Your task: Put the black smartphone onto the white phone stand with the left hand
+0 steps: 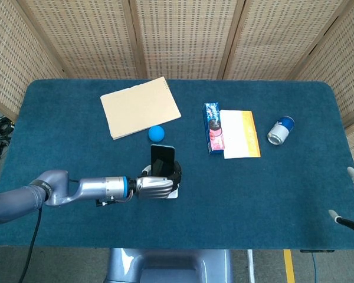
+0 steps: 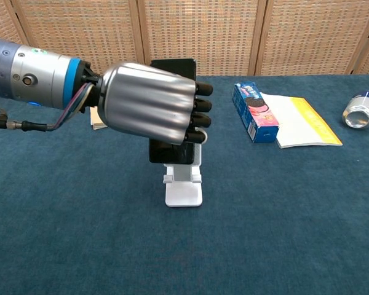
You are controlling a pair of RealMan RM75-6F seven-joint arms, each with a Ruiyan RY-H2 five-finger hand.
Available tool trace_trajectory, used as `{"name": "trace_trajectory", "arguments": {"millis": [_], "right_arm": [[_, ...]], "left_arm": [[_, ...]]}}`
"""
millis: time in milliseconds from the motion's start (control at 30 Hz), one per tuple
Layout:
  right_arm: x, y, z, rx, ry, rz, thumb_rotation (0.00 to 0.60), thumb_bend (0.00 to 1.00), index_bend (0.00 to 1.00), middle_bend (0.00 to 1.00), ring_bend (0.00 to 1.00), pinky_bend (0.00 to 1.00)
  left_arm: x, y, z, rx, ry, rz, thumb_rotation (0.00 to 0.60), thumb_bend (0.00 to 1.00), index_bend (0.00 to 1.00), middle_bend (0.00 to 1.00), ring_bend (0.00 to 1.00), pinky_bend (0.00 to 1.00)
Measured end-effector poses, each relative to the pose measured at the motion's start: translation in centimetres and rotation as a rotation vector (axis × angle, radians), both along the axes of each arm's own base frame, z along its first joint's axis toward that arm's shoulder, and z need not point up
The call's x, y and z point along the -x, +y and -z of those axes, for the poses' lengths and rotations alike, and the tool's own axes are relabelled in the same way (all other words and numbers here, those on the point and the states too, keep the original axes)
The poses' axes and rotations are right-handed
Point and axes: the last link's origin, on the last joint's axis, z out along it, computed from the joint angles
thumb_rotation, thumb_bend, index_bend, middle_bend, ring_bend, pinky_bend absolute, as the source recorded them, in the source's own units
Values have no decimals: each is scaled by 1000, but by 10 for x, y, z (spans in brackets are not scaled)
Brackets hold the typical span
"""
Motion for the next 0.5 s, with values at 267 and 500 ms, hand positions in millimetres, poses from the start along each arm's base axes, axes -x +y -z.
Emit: {"name": "trace_trajectory", "arguments": {"millis": [267, 500], "right_arm": [[0, 0, -1, -1, -9, -3, 600, 0, 0, 0, 0, 0], [1, 0, -4, 2, -22, -3, 600, 0, 0, 0, 0, 0]], "left_arm": [[-1, -2, 12, -15, 12, 25, 600, 0, 586, 508, 498, 367], [1, 1, 21, -68, 15, 11, 600, 0, 586, 508, 498, 366]]}}
